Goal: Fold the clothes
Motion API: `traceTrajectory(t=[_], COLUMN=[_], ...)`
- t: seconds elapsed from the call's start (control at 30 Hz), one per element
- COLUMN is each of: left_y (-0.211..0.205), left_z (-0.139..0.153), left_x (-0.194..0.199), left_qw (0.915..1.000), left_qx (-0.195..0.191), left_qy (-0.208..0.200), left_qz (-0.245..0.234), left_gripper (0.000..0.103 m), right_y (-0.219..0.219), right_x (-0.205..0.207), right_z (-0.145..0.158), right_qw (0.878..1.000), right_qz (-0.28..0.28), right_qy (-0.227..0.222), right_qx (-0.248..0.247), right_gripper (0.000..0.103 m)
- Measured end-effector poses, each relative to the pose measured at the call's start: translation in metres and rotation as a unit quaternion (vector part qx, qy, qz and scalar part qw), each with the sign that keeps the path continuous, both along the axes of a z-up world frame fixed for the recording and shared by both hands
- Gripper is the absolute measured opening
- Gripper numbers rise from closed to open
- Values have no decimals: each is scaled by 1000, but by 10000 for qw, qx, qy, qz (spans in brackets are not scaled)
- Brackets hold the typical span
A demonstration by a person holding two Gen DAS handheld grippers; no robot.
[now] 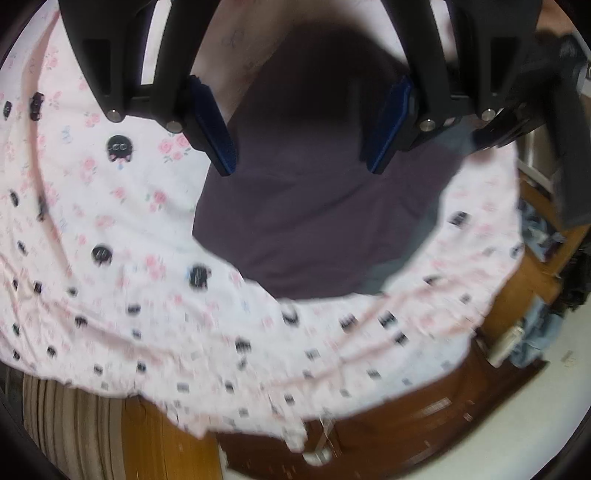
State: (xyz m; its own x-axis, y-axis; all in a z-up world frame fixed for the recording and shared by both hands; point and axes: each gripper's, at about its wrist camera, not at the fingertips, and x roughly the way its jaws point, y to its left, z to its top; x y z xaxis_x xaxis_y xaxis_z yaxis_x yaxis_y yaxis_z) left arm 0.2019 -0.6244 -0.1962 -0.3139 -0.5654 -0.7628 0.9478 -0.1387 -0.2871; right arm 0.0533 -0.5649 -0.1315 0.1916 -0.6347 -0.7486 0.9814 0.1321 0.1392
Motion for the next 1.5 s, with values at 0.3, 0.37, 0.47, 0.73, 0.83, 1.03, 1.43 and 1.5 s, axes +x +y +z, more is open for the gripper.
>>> traceTrajectory(t=[0.3,0.37,0.47,0.73,0.83,1.03,1.43,1.5], left_y=[73,88,127,216,239,269,301,301], left_z=[59,66,76,118,133,155,168,169], left_x=[5,1,6,26,27,23,22,24], left_qw=[9907,9857,9772,9797,9783,9676,9558,9566], left_qx=[-1007,-1051,-1234,-1623,-1708,-2074,-2403,-2384], left_qy=[-871,-1292,-1725,-1091,-1025,-1237,-1566,-1548], left_qz=[-260,-249,-127,-433,-574,-732,-647,-646], left_gripper=[81,81,82,101,102,102,102,102], right_y=[114,146,184,281,306,347,377,377], right_x=[16,23,31,37,35,15,-3,-1], right_z=[61,67,73,90,99,121,144,145], right_qw=[9942,9924,9893,9868,9874,9860,9840,9844], right_qz=[182,158,10,12,-125,-488,-615,-623], right_qy=[211,298,528,530,426,24,-197,-115], right_qx=[-1041,-1180,-1361,-1528,-1518,-1596,-1660,-1642], right_gripper=[96,98,99,102,102,103,103,103])
